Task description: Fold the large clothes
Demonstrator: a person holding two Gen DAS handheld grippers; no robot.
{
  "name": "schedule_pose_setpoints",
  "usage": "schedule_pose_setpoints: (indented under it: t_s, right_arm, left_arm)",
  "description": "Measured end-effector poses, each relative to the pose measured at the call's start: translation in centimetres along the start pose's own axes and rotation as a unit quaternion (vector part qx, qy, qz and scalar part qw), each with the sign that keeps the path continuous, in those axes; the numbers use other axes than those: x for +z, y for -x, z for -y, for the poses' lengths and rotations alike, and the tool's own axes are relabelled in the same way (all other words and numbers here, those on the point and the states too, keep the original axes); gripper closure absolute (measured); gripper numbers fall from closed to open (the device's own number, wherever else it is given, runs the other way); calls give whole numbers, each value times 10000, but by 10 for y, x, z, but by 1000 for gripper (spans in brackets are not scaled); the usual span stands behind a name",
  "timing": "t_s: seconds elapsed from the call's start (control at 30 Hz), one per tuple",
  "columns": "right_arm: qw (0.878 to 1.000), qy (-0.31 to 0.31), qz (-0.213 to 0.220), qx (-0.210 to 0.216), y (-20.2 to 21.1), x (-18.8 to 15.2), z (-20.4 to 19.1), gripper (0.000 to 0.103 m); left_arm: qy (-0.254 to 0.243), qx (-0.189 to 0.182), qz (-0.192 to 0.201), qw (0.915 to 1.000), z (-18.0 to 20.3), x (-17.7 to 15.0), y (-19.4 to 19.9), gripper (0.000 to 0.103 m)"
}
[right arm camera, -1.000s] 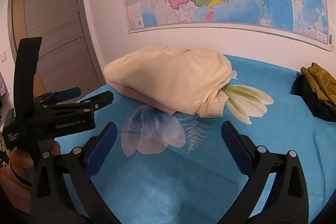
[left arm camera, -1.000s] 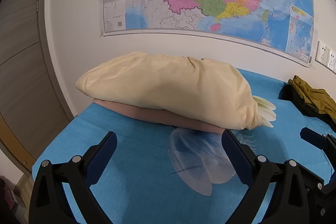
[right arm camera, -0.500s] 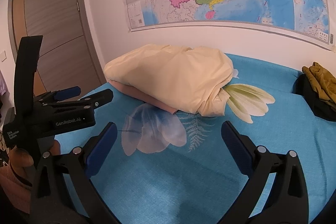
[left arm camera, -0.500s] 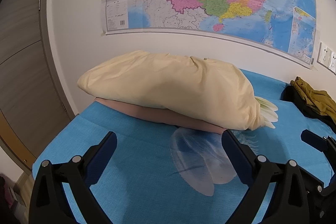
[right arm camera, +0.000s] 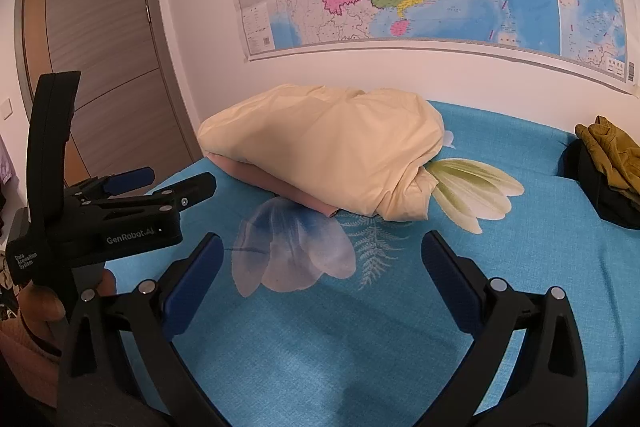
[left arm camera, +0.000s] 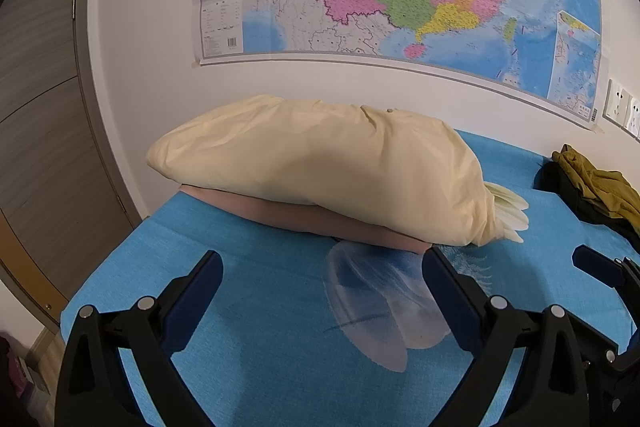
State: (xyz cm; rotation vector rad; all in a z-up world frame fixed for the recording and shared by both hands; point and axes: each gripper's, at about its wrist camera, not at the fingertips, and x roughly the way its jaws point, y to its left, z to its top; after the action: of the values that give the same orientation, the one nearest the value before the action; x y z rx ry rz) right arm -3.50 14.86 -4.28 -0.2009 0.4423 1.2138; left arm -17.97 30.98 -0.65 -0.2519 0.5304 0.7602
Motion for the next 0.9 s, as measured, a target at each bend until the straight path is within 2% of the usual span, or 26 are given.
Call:
schedule_pose_setpoints:
  t_s: [0.9]
  right_arm:
    - [10000,-37,7,-10,-1,0,2,6]
  left_arm:
    - [-16,-29,-28,10000,3,-2,-1,7]
